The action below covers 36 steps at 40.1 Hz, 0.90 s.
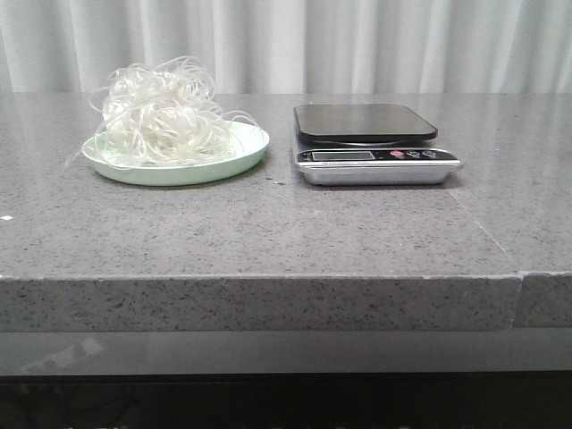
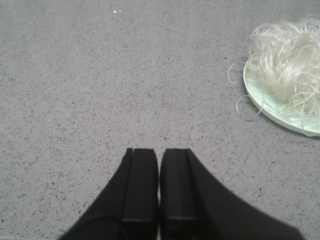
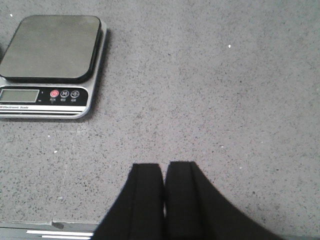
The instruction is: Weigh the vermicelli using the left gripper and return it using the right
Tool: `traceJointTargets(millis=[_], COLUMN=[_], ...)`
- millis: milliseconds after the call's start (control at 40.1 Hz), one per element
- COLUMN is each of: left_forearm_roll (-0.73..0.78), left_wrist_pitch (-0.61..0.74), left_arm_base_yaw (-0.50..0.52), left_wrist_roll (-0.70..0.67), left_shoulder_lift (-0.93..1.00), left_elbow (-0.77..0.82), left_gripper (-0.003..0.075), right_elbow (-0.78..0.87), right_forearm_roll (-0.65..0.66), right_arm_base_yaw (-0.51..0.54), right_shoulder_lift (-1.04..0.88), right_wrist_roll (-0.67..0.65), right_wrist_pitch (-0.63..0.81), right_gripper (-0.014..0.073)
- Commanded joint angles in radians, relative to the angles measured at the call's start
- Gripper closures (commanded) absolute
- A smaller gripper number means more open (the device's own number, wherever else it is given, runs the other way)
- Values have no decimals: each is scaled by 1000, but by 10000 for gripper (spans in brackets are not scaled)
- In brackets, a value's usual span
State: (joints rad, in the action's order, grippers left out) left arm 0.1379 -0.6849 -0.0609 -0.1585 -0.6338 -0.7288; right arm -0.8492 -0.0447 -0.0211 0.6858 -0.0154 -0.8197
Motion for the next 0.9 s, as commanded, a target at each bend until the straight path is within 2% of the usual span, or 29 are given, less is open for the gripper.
traceJointTargets(millis=[0,75,149,274,349,423,498,548,722,872], left_forearm_roll=[0,-4,-4,-1,-1,0,-2,-12,-35,-47], left_wrist_pitch=[64,65,63,65,70,71,71,79,97,108], left_arm_base_yaw=[-6,-6,-6,-6,-6,-6,-6,-6,-62,-155], left_wrist_roll=[-3,-3,-3,-3,-3,1,7,12,43,44], left_shoulder_lift=[-13,-17,-17,-17,-17,-17,-21,-27,-80,-165], left_elbow=[-35,-35,-35,-35,-35,-35,-35,-35,-45,-84], left_gripper=[563,563,563,528,426,253,122,93,101,101], right_elbow=[-29,-29,-29,-29,-29,-29,-29,-29,-29,-29], right_forearm_roll=[-2,-2,-2,-2,-2,-2,-2,-2,-2,-2], right_arm_base_yaw=[3,3,3,3,3,3,3,3,3,3], right_shoulder_lift=[23,25,25,25,25,25,25,25,25,25], right_wrist_roll=[8,8,8,8,8,8,8,8,8,8], right_wrist_pitch=[54,54,56,58,58,55,55,57,54,54], right_gripper=[414,407,347,138,32,-34,-34,-34,-34,-34])
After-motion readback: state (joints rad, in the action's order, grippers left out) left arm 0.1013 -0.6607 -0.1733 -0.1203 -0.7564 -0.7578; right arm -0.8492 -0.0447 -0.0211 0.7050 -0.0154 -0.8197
